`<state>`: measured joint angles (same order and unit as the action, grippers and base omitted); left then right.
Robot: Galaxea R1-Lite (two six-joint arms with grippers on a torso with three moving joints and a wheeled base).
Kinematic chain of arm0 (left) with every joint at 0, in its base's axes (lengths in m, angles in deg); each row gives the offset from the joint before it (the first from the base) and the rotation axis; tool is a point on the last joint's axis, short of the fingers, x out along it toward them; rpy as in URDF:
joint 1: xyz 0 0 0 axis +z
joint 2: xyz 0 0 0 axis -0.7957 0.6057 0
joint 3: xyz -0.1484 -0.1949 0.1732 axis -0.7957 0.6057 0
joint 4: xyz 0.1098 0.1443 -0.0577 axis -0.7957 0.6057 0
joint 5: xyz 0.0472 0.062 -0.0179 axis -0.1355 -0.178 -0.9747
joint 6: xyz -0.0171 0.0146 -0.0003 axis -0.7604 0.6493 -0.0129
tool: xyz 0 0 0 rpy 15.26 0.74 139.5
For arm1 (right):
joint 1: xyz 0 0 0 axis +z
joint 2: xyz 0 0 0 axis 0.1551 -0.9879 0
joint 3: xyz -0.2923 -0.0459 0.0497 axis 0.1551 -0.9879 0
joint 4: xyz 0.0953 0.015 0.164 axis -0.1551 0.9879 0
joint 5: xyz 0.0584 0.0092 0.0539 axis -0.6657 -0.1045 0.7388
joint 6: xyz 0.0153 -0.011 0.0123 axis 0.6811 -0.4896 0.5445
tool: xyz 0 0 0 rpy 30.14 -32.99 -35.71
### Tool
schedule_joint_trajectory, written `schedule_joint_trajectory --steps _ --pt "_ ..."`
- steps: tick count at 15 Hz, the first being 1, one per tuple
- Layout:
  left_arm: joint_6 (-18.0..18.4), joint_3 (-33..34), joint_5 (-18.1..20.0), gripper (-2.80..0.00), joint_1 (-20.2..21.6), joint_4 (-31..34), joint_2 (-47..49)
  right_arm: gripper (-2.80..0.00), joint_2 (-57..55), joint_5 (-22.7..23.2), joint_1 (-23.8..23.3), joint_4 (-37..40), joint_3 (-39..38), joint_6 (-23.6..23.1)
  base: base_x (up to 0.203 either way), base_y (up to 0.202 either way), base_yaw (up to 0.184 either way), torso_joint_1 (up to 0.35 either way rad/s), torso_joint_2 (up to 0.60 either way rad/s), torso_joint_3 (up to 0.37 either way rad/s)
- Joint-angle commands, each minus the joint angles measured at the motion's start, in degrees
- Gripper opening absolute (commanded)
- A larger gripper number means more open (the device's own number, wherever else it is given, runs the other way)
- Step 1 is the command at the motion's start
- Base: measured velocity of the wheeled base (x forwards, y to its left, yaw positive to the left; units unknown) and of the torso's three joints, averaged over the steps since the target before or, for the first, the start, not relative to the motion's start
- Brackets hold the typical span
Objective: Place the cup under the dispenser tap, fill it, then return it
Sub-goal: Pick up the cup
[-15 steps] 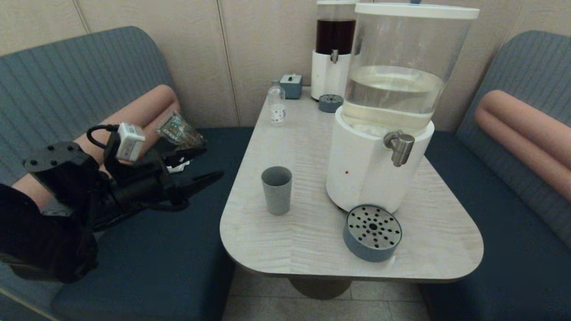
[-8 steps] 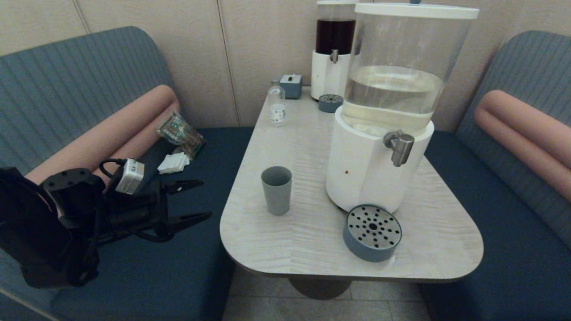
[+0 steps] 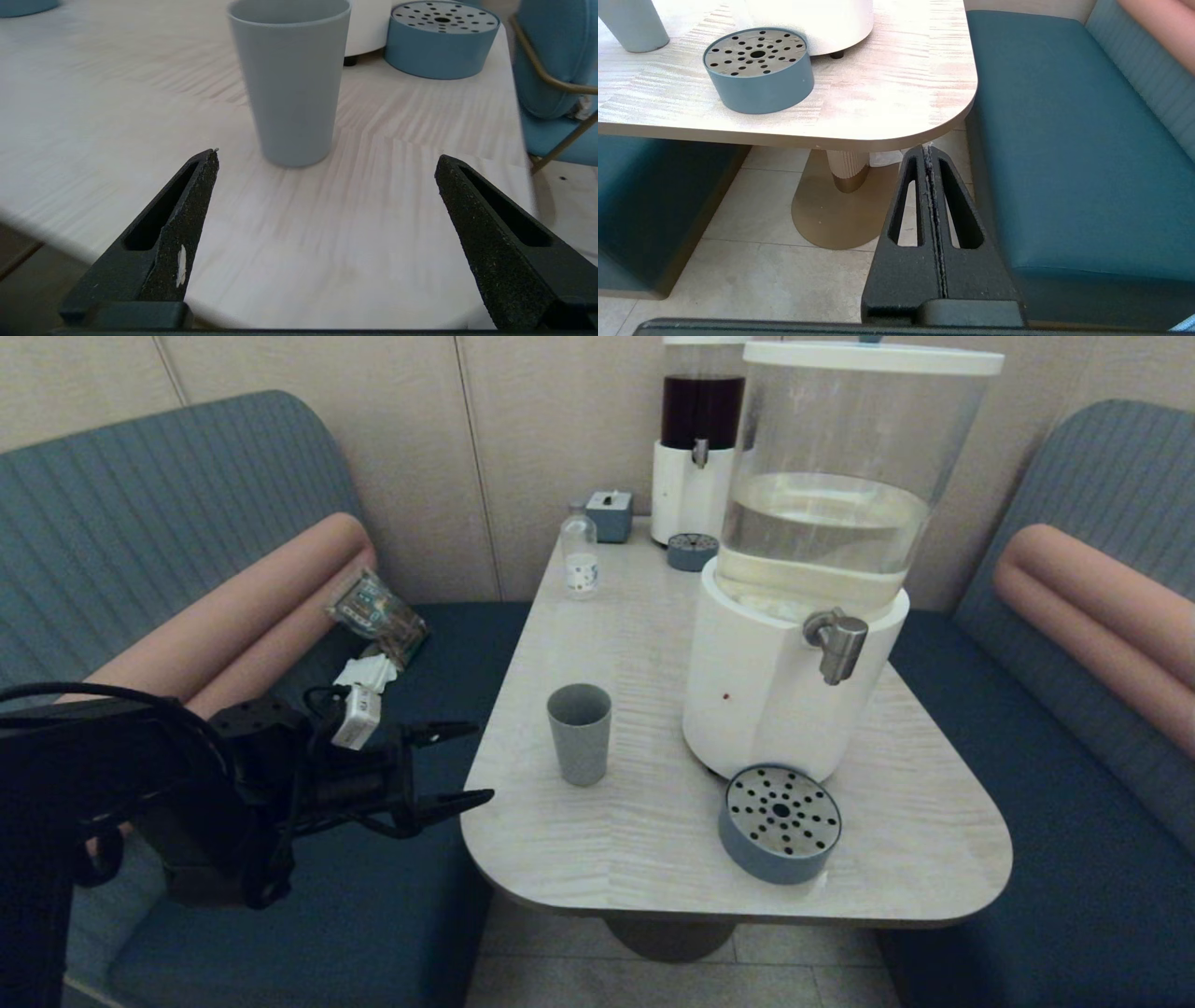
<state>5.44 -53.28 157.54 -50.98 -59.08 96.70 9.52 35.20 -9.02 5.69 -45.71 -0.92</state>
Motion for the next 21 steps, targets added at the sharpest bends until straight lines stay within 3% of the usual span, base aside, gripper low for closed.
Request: schedule_joint_trajectory --steps 1,9,21 --pt "-0.1 -3.8 -0.7 0.00 -2.0 -0.5 4.8 -2.80 -0.1 0.0 0.0 0.0 0.0 0.0 0.000 0.000 0.000 0.000 0.00 0.000" --pt "-4.6 -13.4 -8.5 0.00 -8.3 -0.5 8.6 -2.80 -0.1 0.0 0.0 0.0 0.0 0.0 0.000 0.000 0.000 0.000 0.00 0.000" --pt "-8.4 -23.6 -17.7 0.00 -14.4 -0.5 13.7 -2.80 -0.1 0.0 0.0 0.0 0.0 0.0 0.000 0.000 0.000 0.000 0.00 0.000"
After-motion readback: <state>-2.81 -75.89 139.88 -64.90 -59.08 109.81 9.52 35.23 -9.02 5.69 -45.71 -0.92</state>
